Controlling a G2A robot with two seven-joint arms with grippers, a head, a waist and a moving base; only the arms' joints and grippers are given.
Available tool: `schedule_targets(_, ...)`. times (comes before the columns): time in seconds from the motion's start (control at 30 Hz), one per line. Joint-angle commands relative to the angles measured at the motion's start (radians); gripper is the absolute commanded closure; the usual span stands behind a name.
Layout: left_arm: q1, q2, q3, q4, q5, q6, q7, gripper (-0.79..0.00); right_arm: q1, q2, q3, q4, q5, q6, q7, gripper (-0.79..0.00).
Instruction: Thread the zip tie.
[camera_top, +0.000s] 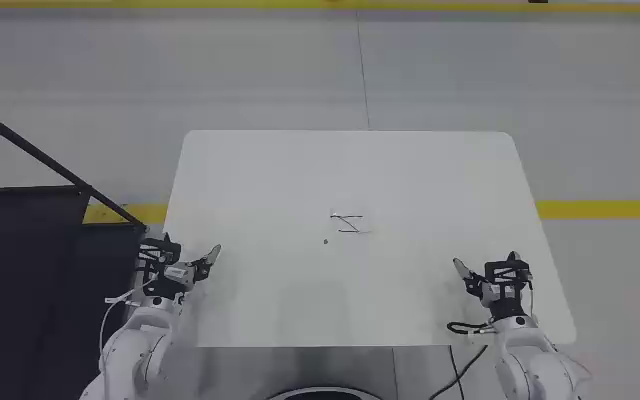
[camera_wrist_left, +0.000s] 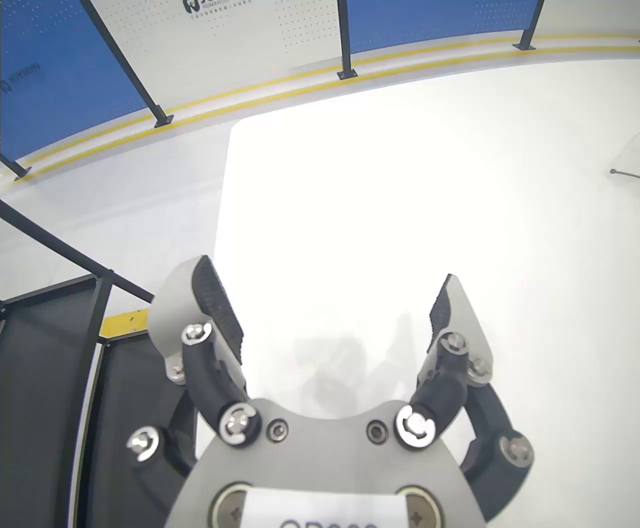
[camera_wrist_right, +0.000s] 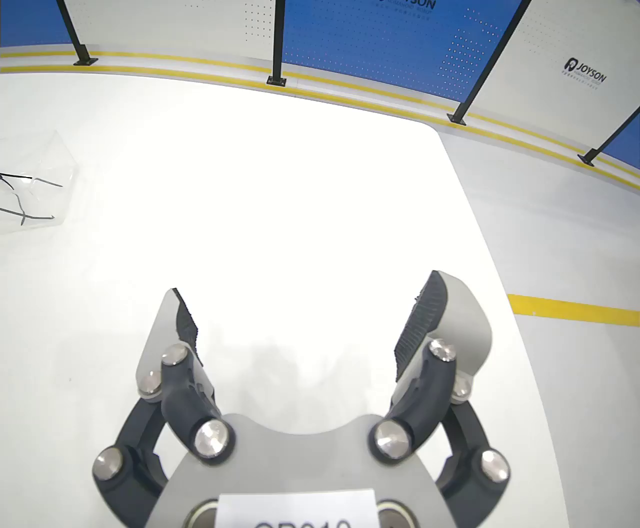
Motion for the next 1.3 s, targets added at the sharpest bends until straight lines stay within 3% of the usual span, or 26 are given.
schedule_targets(0.0,0.000,0.000,0.000,0.000,0.000,0.000,0.000,-0.784,0.000,0.000,0.000,0.000,0.000,0.000,0.000,-0.784)
schedule_targets(0.57,0.000,0.000,0.002,-0.002,-0.005,-0.006,0.004,-0.785,0.000,0.000,0.000,0.000,0.000,0.000,0.000,-0.785)
schedule_targets(0.87,-0.054,0.011,-0.041,0.059,-0.136,-0.327,0.095,-0.785,0.017,0.004,-0.016,-0.017,-0.075,-0.079,0.033,-0.785)
schedule_targets(1.03,-0.100,0.025,-0.058,0.069,-0.135,-0.541,0.118,-0.785,0.000,0.011,-0.033,-0.099,-0.202,-0.164,0.035,-0.785)
schedule_targets(1.27,-0.187,0.039,-0.016,0.061,-0.084,-0.780,0.109,-0.785,-0.003,0.023,-0.050,-0.154,-0.294,-0.339,-0.055,-0.785)
